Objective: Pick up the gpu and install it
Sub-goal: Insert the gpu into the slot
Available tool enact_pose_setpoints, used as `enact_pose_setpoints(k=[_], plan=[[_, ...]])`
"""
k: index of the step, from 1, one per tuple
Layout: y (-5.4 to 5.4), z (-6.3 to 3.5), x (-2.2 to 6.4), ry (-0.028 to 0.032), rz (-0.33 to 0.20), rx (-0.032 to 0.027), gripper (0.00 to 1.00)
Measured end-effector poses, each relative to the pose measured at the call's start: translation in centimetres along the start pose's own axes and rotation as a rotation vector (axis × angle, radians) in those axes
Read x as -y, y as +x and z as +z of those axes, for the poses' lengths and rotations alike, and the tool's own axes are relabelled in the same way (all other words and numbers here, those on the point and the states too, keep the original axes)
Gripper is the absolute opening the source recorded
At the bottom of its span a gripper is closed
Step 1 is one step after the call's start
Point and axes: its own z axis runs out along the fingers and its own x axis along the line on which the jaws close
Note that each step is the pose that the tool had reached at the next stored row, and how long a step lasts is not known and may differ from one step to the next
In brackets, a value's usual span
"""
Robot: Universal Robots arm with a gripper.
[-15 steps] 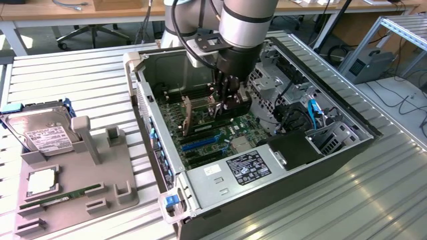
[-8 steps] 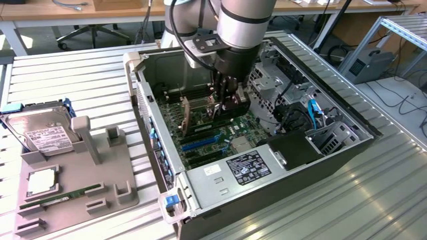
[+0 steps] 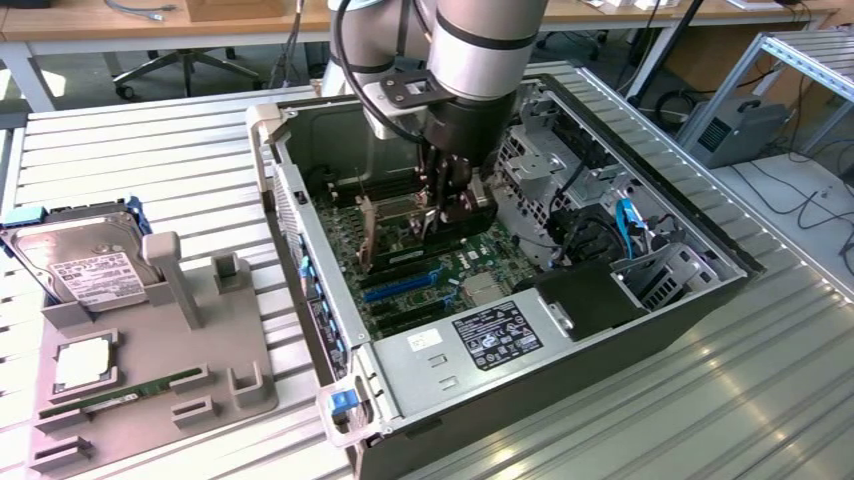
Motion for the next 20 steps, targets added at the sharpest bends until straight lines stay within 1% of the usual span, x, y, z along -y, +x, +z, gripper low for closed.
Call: enact_pose_setpoints(k=[3,8,14,17,20], plan=[[0.2,0.04,-0.11,0.0001,0.0,-0.0003,0.27],[0.2,0.17,-0.33,0.0002,0.0,-0.0066,0.27],[0.2,0.31,-0.81,0.0004,0.0,-0.0174,0.27],[0.3,0.4,-1.12,0.0005,-0.001,-0.0239,0.27],[0.3,0.49,-1.36,0.0006,-0.001,-0.0288,0.27]])
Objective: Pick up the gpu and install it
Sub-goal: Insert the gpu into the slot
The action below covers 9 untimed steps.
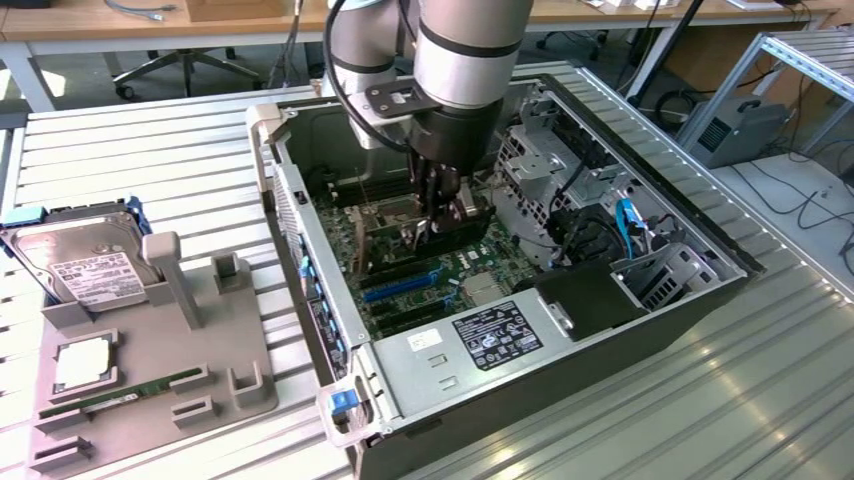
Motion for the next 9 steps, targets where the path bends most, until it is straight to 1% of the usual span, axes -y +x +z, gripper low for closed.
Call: enact_pose_setpoints(k=[2,5,6,8,9], plan=[[0.0,0.05,-0.07,0.0,0.0,-0.0045,0.27],[0.0,0.18,-0.13,0.0004,-0.001,-0.018,0.27],[0.0,0.22,-0.13,0.0005,-0.001,-0.0207,0.27],[0.01,0.3,-0.16,0.0004,-0.001,-0.0237,0.27],[0.01,0.34,-0.17,0.0004,-0.001,-0.0238,0.27]])
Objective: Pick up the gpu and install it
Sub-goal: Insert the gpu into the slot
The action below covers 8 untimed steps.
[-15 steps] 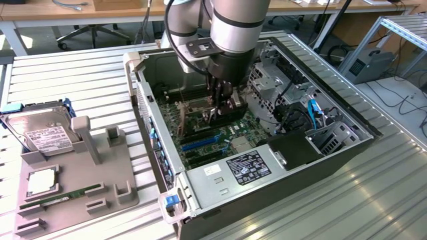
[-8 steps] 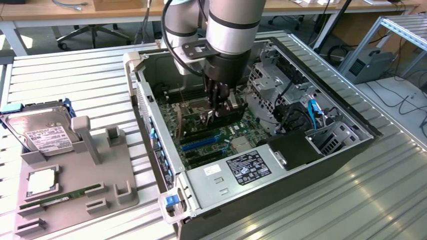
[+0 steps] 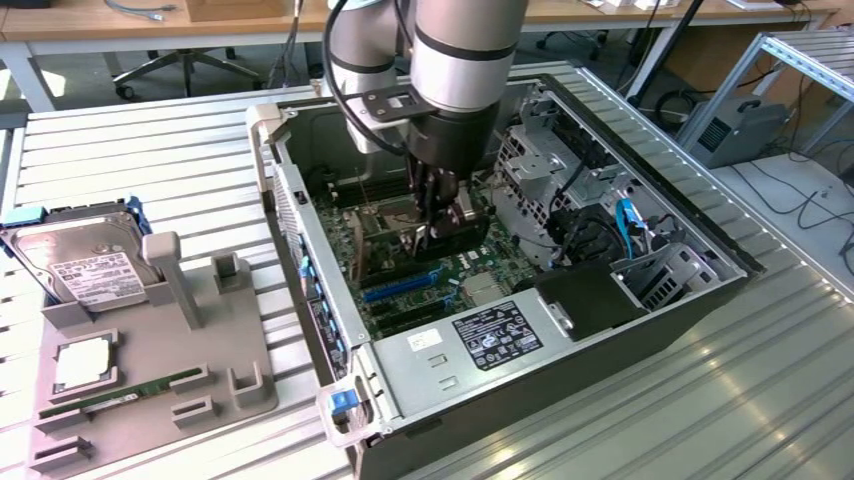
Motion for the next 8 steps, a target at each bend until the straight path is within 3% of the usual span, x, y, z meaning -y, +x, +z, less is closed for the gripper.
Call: enact_pose_setpoints(k=[8], plan=[[0.0,0.41,-0.54,0.0,0.0,-0.0015,0.27]])
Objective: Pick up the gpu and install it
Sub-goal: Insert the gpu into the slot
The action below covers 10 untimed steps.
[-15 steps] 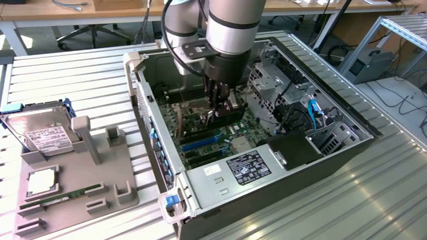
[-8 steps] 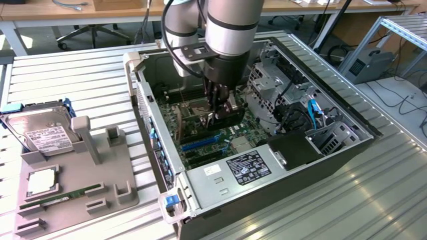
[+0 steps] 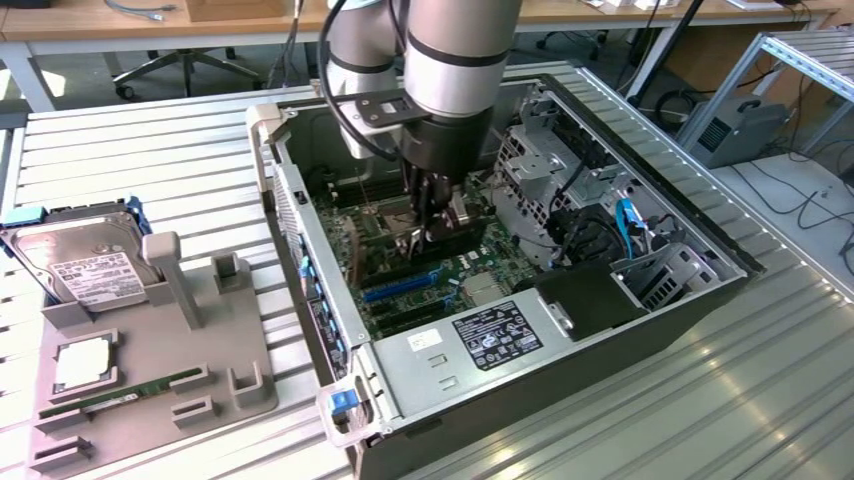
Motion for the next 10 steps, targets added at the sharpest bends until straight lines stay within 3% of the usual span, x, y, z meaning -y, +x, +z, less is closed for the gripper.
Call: enact_pose_setpoints(k=[10], plan=[[0.0,0.8,-0.92,0.0001,0.0,-0.0015,0.27]])
